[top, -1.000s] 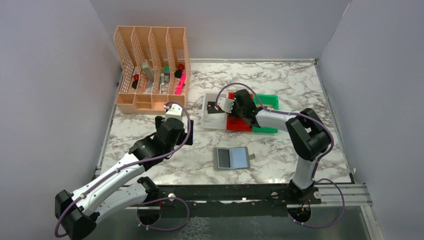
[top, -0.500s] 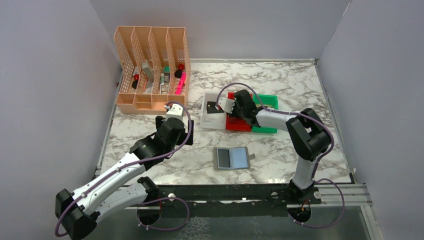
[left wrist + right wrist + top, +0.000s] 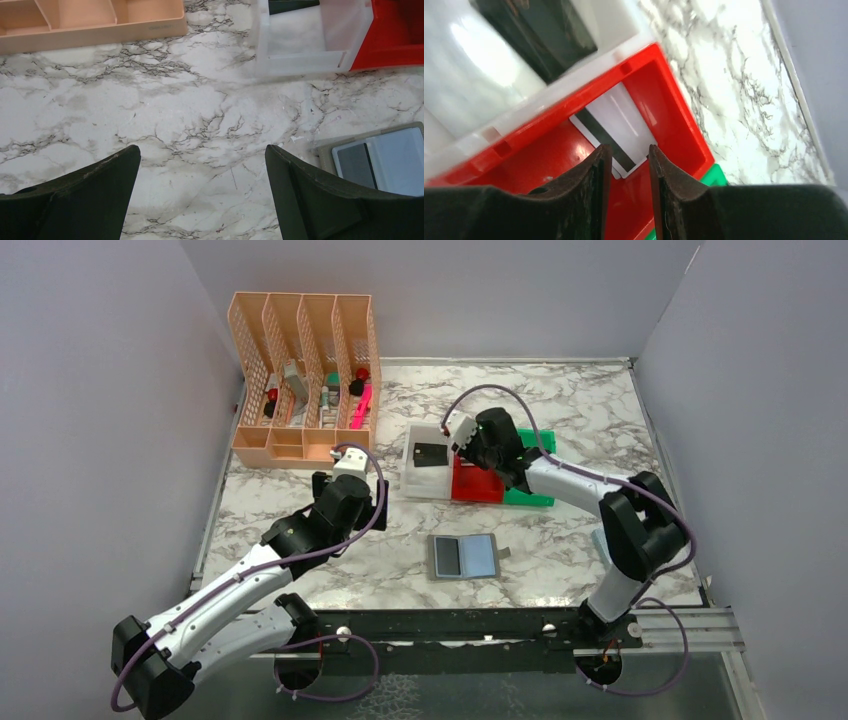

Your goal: Take the credit cards out of the card holder

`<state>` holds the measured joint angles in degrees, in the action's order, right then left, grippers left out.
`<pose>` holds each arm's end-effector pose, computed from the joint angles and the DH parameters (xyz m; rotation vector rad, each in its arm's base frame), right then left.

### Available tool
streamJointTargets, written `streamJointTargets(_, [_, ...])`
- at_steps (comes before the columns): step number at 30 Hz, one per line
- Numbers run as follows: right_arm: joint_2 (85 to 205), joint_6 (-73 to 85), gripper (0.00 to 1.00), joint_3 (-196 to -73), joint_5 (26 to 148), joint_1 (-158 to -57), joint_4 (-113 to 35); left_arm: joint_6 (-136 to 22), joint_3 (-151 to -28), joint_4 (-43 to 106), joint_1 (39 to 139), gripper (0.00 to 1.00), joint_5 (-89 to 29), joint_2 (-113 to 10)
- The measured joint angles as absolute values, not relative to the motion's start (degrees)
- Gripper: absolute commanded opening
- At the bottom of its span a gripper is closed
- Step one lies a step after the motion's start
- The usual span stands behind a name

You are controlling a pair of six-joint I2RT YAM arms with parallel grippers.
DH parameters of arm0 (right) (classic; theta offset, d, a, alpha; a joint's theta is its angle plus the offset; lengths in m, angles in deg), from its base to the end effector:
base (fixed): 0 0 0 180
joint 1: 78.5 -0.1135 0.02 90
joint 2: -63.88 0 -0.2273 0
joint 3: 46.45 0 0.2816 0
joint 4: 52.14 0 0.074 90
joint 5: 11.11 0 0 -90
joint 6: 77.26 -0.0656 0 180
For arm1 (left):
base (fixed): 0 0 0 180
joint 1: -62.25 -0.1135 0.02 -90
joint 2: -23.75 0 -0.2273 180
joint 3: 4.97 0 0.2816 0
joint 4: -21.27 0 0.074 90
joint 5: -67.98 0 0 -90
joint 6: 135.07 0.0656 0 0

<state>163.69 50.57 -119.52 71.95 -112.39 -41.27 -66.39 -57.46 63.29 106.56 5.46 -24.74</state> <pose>0.3534 0.2278 0.1259 -1.2502 1.8430 -0.1726 0.2032 -0.1561 0.2219 0.1762 2.1443 -0.1254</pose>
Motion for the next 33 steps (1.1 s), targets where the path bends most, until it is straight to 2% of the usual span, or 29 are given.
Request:
streamJointTargets(6, [157.38, 32.08, 0.31, -117.86, 74.79, -112.39, -43.30, -66.39, -57.46, 63.29, 106.56, 0.99, 5.46, -25.09])
streamJointTargets(9, [157.20, 19.22, 0.19, -117.82, 76.02, -112.39, -40.88, -66.39, -57.46, 63.29, 106.56, 0.99, 5.46, -25.09])
streamJointTargets(17, [159.34, -0.80, 0.10, -117.01, 78.53, -112.39, -37.10, -66.39, -57.76, 63.31, 106.56, 0.99, 5.46, -25.77])
streamJointTargets(24, [165.24, -7.86, 0.06, -118.58, 75.23, -112.39, -34.12, -66.37, -57.76, 63.33, 106.56, 0.99, 5.46, -25.77])
streamJointTargets(33, [169.13, -10.20, 0.05, -121.51, 69.28, -112.39, -33.31, -66.37, -57.76, 63.33, 106.56, 0.99, 5.46, -25.77])
